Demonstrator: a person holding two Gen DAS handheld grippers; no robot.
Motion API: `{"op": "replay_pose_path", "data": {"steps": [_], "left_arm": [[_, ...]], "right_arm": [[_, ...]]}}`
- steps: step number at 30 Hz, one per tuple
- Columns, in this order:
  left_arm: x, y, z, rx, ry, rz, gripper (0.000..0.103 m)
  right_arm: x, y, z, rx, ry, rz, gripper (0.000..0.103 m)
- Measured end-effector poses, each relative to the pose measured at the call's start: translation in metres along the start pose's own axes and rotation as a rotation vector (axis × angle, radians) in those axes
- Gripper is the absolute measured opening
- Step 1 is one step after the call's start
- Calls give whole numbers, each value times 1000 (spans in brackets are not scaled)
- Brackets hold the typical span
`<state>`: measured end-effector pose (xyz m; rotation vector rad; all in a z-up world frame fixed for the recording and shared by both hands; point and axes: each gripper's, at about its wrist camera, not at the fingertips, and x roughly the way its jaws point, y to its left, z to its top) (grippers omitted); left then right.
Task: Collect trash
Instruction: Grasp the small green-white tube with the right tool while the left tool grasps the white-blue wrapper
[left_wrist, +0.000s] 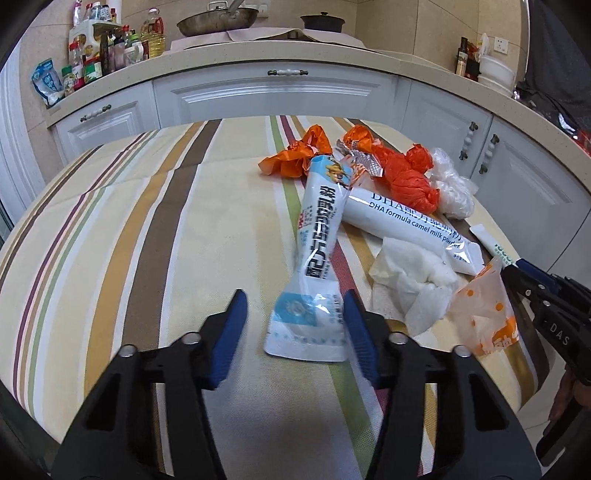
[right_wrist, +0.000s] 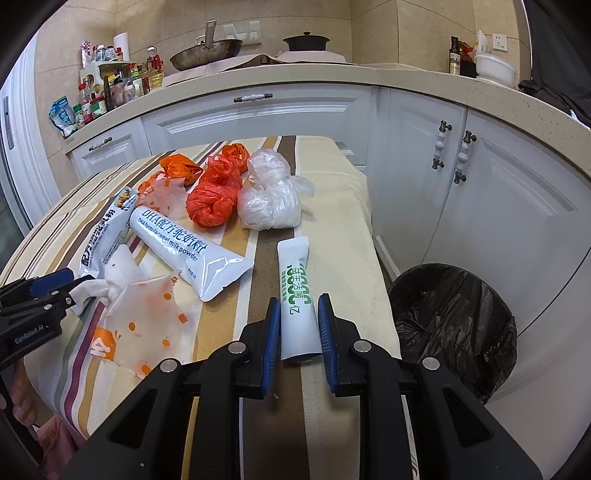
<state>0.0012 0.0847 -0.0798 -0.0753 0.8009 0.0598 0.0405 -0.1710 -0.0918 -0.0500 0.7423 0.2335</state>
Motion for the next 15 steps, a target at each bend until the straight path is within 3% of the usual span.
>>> {"op": "replay_pose_path", "data": {"steps": [1, 8, 10, 15], "left_arm": [[0, 0, 0, 1, 0, -10, 38], [-2, -1, -1, 4, -12, -45, 35], [-4, 0, 0, 7, -20, -46, 16], [-8, 5, 1, -5, -29, -43, 17]], "right_arm": [[0, 0, 0, 0, -1, 1, 22], [-5, 1, 0, -5, -18, 0, 20], [-6, 1, 1, -6, -21, 1, 20], [-10, 2, 3, -13, -34, 3, 18]]}}
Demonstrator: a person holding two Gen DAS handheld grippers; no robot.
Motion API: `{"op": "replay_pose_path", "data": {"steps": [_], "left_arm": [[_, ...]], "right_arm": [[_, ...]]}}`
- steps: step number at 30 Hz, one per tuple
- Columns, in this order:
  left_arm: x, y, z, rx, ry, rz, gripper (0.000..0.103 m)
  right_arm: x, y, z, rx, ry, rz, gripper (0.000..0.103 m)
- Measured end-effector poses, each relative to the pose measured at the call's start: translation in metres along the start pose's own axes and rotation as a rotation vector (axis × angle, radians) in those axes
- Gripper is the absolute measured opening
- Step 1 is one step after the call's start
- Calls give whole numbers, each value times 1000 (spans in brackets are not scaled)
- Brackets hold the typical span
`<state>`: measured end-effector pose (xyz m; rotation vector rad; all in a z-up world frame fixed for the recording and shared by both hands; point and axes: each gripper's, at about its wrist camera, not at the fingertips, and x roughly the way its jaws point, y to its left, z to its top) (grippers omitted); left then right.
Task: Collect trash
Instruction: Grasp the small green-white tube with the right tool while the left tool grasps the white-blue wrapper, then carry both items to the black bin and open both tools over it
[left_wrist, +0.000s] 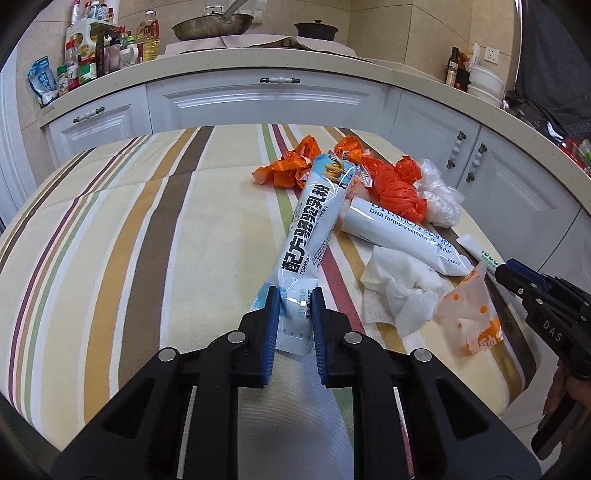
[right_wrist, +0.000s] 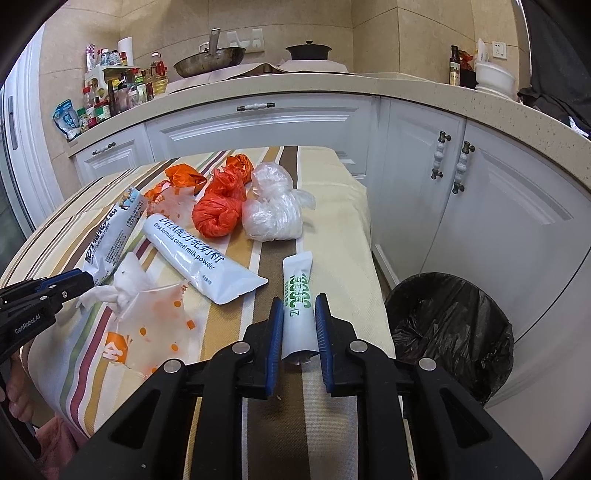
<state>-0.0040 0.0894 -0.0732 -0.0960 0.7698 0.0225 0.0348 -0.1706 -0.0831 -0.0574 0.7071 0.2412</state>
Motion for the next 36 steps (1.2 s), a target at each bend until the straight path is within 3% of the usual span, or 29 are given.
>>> {"op": "replay_pose_path", "data": {"steps": [13, 22, 29, 36], "left_arm": [[-21, -1, 8, 7, -63, -7, 16], [-34, -19, 24, 32, -106, -59, 15], [-36, -60, 45, 99, -139, -143, 15], [-20, -130, 63, 203, -132, -241, 15]], "right_arm": [[-14, 1, 6, -3, -41, -10, 17], [-30, -16, 15, 17, -88, -45, 17], [-43, -47, 17, 61, -122, -118, 17], [-52, -97, 11, 124, -134, -231, 17]]}}
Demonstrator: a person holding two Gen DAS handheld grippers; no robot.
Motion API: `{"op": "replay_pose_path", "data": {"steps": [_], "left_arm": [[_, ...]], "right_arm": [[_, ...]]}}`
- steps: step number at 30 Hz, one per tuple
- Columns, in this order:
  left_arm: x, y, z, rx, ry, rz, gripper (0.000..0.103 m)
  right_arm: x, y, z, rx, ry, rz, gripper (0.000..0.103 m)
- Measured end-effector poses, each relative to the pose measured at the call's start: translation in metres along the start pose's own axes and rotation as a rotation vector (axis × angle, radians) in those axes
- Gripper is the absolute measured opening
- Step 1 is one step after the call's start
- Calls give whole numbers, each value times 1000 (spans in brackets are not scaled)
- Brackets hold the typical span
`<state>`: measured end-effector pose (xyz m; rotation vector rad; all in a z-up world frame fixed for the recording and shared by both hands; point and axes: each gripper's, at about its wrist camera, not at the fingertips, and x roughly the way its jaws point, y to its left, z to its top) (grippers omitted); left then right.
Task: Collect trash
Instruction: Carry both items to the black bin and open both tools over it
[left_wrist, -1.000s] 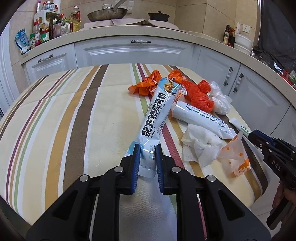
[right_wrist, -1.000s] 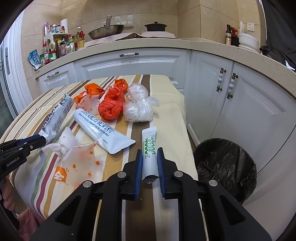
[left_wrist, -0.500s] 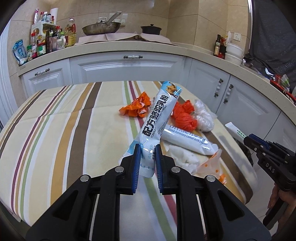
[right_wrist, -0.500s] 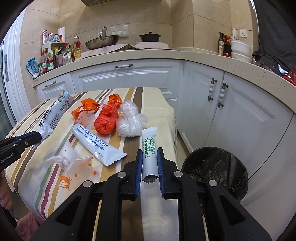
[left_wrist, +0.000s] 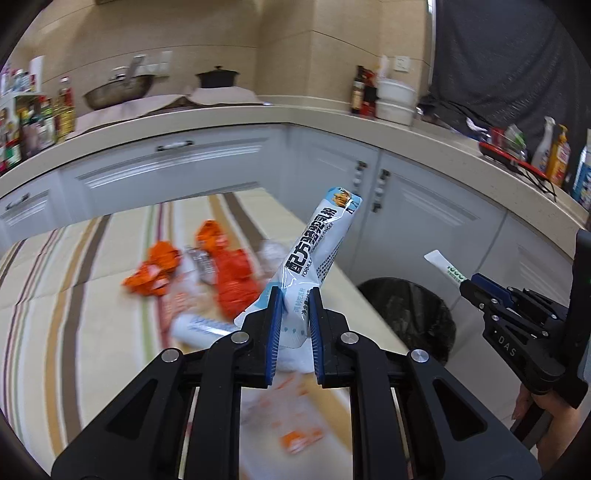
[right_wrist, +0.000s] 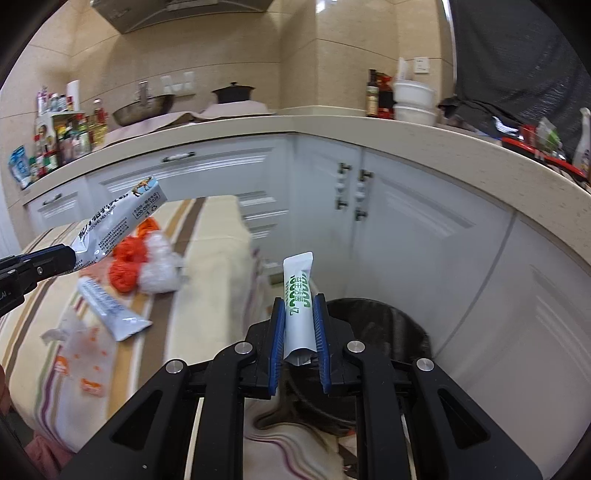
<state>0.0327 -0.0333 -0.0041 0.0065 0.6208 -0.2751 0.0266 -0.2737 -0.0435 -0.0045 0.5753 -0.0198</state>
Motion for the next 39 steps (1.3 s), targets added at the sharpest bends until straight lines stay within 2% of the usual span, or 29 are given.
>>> {"op": "replay_pose_path", "data": {"steps": [6, 13, 19, 21, 22, 24, 27, 30, 34, 36, 39], "left_arm": [[47, -58, 11, 51, 79, -74, 14], [100, -114, 15, 96, 145, -68, 14], [135, -143, 17, 115, 180, -51, 15], [148, -150, 17, 115, 197, -44, 15], [156, -153, 17, 111, 209, -36, 16], [168, -157, 16, 115, 231, -30, 17], [176, -158, 14, 109, 258, -34, 23], [174, -160, 13, 120, 255, -40, 24], [162, -155, 17, 115, 233, -49, 29], [153, -150, 19, 106, 215, -53, 38], [135, -140, 22, 111, 180, -45, 39]], "right_arm": [[13, -42, -4, 56, 17, -61, 17], [41, -79, -9, 100, 45, -81, 17], [71, -101, -13, 121, 80, -68, 17], [80, -108, -16, 136, 86, -66, 25], [84, -111, -17, 144, 89, -68, 33], [89, -114, -18, 157, 89, -73, 39], [90, -118, -20, 171, 88, -77, 41], [87, -119, -20, 179, 81, -85, 44], [79, -117, -18, 187, 73, -89, 45], [74, -113, -16, 184, 66, -88, 46], [60, -101, -10, 171, 45, -79, 47]]}}
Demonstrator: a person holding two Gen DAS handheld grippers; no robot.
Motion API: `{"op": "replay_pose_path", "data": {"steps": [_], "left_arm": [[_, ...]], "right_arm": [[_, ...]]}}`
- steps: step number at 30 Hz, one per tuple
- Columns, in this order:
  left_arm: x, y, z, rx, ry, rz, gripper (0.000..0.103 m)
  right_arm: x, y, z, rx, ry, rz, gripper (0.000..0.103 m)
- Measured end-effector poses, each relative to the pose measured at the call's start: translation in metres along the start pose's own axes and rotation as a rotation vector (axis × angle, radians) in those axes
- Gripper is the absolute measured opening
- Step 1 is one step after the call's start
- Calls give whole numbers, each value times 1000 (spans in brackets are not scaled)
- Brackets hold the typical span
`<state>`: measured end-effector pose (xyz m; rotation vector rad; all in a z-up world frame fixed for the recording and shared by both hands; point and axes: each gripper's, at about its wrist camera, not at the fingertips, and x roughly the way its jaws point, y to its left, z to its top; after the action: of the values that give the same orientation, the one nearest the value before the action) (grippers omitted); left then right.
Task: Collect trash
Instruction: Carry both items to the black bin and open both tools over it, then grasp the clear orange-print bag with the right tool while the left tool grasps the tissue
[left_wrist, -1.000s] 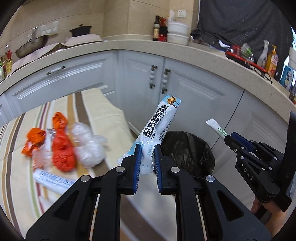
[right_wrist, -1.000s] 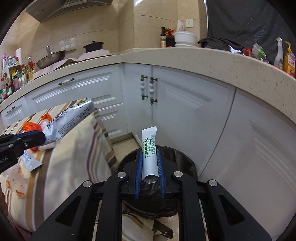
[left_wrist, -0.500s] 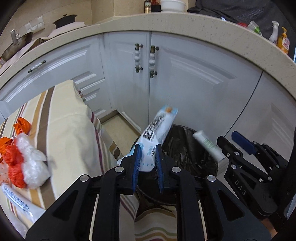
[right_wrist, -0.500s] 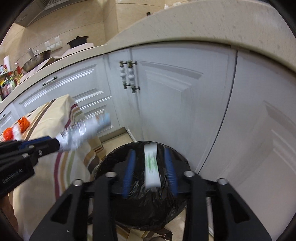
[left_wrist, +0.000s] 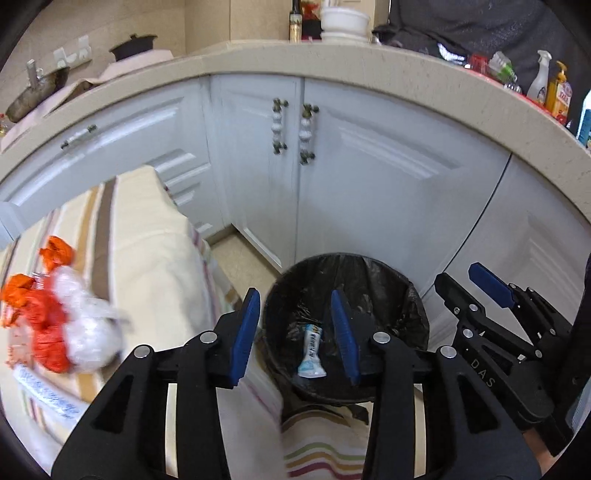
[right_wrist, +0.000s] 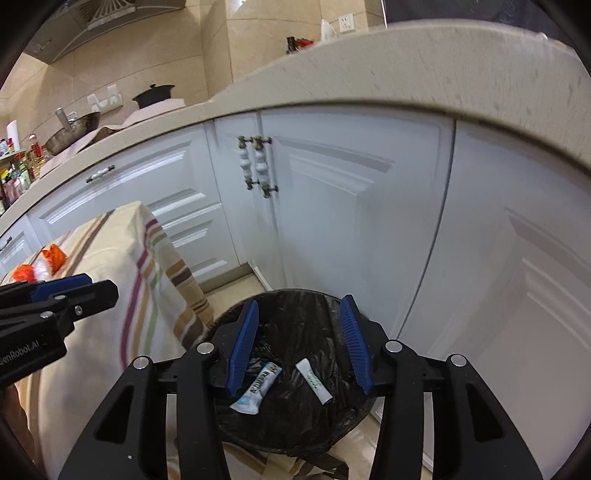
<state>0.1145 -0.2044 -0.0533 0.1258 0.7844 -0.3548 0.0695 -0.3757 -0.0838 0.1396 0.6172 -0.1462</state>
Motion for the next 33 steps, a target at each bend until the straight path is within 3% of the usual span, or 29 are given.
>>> {"op": "replay_pose_path", "data": {"steps": [8, 21, 33], "left_arm": [[-56, 57, -19, -51, -53, 54, 46], [-139, 191, -97, -258, -63, 297, 48], [-174, 254, -162, -391, -34, 390, 48]], "right_arm": [[-32, 51, 1, -53, -39, 84, 51], [-72, 168, -25, -234, -41, 292, 55], [-93, 240, -53, -354, -16, 423, 62]]}}
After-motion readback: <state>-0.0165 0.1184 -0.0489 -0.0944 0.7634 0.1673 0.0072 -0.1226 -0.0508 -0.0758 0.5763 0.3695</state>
